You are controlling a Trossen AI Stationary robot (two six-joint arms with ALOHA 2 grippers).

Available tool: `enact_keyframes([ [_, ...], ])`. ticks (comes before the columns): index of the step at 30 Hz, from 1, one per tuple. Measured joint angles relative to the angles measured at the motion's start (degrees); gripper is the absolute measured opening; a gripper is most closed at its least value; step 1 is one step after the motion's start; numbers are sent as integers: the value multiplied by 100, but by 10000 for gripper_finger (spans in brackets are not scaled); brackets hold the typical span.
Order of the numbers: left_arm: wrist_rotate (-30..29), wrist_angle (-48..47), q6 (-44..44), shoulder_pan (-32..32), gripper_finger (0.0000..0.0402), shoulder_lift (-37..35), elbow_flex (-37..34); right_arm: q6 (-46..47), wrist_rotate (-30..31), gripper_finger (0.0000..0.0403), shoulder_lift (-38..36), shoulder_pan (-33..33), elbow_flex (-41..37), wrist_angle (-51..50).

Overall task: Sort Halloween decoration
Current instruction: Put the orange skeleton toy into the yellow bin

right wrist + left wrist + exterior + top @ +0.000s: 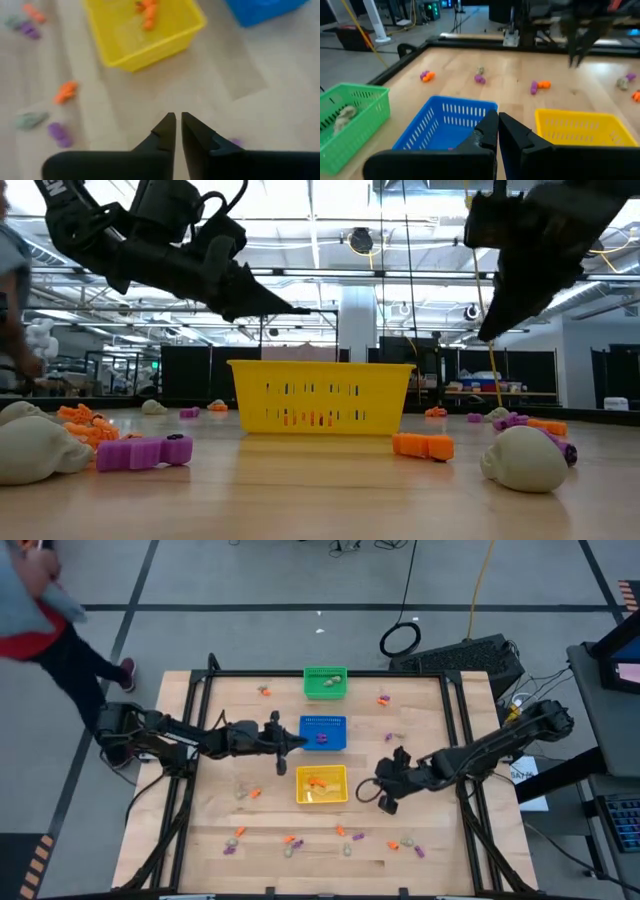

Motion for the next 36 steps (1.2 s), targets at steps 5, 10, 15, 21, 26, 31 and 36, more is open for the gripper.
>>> enact_keyframes([
  [5,-2,36,2,0,15,1,-39,-107,-282,76,681,297,401,16],
  [10,0,-4,0,0,15,1,-42,-355,-511,138,1409,436,877,79],
  [15,0,-6,0,0,15,1,-42,-388,-518,188,2095,503,1275,744],
  [21,0,-17,4,0,15,1,-42,-190,-815,205,2658,504,1463,1385],
  [26,0,-25,4,0,15,1,-42,-192,-861,195,2687,472,1490,1721],
  [31,0,-28,6,0,15,1,-42,-281,-1251,186,3067,435,1488,2254],
  [36,0,-31,8,4,15,1,-42,-303,-1400,185,3346,373,1486,2593],
])
